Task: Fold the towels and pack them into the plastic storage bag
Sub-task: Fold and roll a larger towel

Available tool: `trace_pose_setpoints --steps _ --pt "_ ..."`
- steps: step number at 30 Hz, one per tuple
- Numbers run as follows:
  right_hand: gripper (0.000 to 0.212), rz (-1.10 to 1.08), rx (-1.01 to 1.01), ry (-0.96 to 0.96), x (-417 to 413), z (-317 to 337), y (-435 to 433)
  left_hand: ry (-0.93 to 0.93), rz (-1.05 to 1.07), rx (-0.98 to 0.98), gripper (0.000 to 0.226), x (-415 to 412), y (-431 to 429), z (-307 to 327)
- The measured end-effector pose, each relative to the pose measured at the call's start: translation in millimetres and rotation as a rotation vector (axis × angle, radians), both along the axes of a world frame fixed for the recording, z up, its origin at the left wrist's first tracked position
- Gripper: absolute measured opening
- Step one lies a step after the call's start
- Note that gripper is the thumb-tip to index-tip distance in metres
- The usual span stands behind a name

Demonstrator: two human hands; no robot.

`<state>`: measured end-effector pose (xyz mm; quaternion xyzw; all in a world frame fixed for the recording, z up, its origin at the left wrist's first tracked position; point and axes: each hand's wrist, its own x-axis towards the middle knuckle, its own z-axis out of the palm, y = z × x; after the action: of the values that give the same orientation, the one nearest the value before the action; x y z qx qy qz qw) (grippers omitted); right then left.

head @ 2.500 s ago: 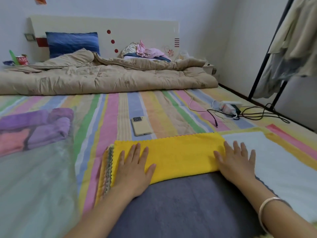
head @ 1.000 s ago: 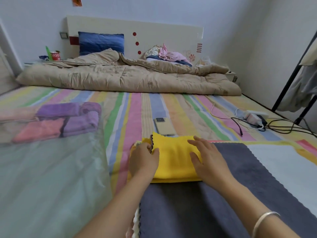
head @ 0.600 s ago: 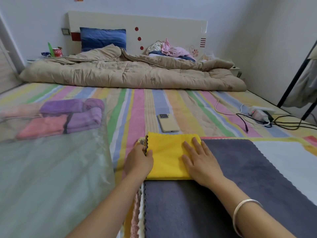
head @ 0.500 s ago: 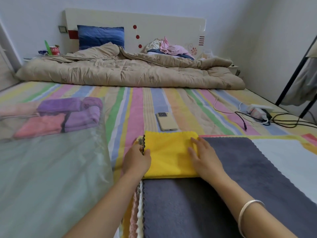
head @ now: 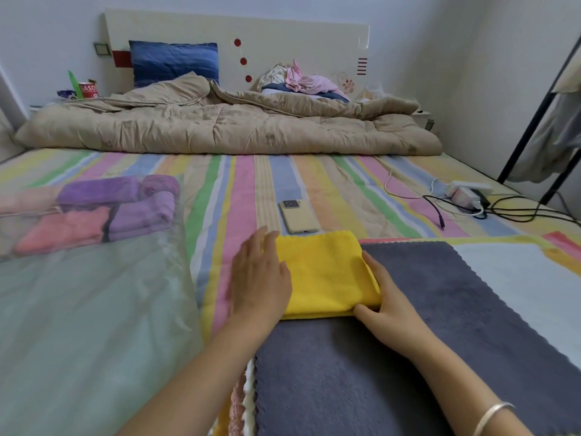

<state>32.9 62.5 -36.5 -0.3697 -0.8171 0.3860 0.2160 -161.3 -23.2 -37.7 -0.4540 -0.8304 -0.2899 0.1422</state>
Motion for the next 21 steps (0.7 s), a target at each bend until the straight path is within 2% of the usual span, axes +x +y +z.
trace_pose_setpoints --steps 2,4,9,13,15,21 --pt "0.087 -0.002 0.051 0.015 1.2 -3.5 -3.3 0.047 -0.137 -0.112 0.051 9.6 10.3 2.6" --pt "0.084 -0.047 0.085 0.04 1.3 -7.5 -6.3 0.004 -0.235 -0.256 0.054 16.6 22.1 1.4" --pt "0.067 -0.185 0.088 0.107 -2.5 -14.2 -6.7 -0.002 -0.234 -0.531 0.065 16.0 31.3 -17.6" --pt "0.061 -0.258 0.154 0.034 -11.4 -21.6 -7.3 0.034 -0.225 -0.525 0.073 16.7 29.1 -24.3" --pt "0.062 -0.334 0.184 0.006 -15.3 -22.9 -6.0 0.028 -0.226 -0.532 0.069 17.4 28.6 -26.8" --pt "0.069 -0.446 0.243 -0.126 -6.1 -21.1 -2.2 0.013 -0.233 -0.529 0.087 17.5 28.7 -33.5"
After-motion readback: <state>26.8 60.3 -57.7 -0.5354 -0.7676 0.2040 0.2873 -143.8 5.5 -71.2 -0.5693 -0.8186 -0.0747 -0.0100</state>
